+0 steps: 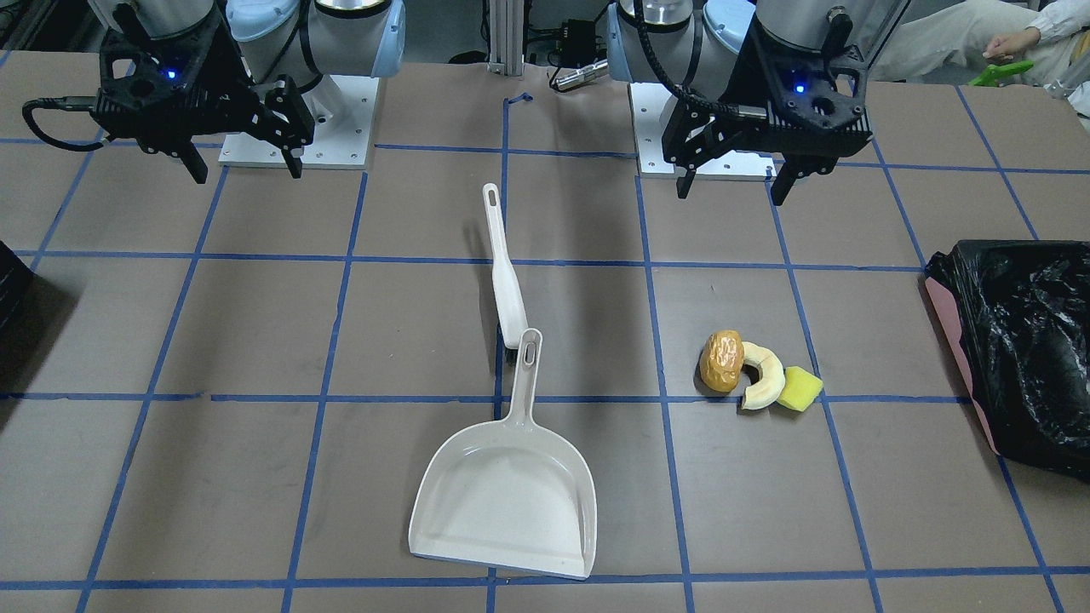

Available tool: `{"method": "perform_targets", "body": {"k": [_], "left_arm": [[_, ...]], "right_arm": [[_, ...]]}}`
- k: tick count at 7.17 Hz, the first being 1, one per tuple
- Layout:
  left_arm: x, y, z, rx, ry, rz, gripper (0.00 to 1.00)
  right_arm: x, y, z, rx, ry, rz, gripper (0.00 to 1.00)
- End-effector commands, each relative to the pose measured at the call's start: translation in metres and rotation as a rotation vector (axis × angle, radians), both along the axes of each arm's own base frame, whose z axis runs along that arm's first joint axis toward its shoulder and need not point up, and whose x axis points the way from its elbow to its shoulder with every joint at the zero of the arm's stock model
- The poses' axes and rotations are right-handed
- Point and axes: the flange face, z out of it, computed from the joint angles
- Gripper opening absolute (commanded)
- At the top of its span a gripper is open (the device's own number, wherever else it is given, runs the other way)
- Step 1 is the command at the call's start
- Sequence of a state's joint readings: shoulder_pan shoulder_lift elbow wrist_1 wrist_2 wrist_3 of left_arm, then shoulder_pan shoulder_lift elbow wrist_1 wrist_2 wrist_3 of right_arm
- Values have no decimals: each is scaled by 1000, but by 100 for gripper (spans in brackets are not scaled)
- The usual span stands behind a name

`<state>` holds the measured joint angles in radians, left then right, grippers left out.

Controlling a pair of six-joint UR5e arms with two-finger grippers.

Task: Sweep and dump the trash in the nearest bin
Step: 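Lower the right gripper toward the white brush handle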

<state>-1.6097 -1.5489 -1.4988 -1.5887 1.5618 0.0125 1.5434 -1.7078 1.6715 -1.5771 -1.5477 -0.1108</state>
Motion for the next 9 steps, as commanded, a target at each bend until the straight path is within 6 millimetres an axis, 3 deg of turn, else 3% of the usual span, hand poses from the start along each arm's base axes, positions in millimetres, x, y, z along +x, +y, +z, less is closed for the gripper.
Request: {"method": "perform_targets", "body": {"k": [1,6,7,9], "left_arm": [[-4,-5,-5,5,0,-11,100],[-5,1,-6,8,-8,-14,100],[-5,1,-6,8,-8,-12,100],[-4,3,-5,5,-11,-12,100]], "right_arm": [[-1,0,0,0,3,-1,100],[1,7,5,-5,-6,-6,100],[1,17,2,-2,3,2,100],[3,59,-23,29,1,-2,100]]}}
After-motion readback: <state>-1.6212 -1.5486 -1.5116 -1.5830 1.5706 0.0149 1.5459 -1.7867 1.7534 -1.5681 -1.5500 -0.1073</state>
